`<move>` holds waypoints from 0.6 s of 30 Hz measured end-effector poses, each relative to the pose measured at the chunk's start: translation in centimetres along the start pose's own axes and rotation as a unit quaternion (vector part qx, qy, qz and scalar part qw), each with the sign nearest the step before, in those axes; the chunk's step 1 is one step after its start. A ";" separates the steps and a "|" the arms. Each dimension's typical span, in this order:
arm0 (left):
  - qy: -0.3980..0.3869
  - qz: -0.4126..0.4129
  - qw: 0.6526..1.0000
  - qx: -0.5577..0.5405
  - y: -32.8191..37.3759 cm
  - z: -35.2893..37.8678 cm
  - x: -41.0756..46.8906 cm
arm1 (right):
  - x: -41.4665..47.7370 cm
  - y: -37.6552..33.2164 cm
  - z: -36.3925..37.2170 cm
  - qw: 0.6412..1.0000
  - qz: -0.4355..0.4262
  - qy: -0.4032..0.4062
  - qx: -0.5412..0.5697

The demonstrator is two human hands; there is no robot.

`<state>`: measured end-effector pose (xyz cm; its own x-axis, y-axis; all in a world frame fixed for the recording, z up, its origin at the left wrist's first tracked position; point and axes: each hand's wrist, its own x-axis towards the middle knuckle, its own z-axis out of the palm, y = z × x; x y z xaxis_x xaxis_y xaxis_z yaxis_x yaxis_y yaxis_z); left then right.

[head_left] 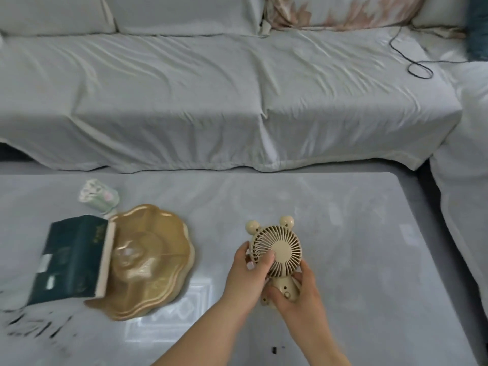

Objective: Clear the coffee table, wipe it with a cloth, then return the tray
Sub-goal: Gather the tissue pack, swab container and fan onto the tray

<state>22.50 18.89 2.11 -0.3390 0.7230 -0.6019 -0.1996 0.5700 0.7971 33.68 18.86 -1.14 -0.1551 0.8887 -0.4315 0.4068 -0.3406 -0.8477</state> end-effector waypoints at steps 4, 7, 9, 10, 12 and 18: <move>0.074 0.029 0.996 0.044 1.6 -8.6 -1.1 | -0.1 -3.7 7.9 0.997 0.021 -0.048 0.049; 0.097 0.089 0.985 0.116 2.6 -15.5 -1.9 | 0.0 -5.6 13.7 0.996 0.030 -0.061 0.053; 0.099 0.136 0.977 0.134 3.6 -20.0 -1.8 | 0.2 -6.4 16.9 0.997 0.031 -0.069 0.035; 0.106 0.158 0.971 0.144 4.2 -22.1 -1.6 | 0.5 -6.7 18.2 0.996 0.034 -0.074 0.028; 0.142 0.192 0.959 0.154 5.8 -26.3 -0.4 | 1.0 -7.3 20.3 0.996 0.039 -0.080 0.020; 0.248 0.186 0.919 0.242 7.5 -36.4 8.1 | 2.7 -7.9 22.9 0.997 0.046 -0.068 0.005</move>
<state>-15.24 14.79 5.04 -0.7028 0.7044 -0.0992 0.4075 0.5130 0.7555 9.44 16.91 -2.69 -0.2380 0.8038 -0.5452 0.4153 -0.4232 -0.8053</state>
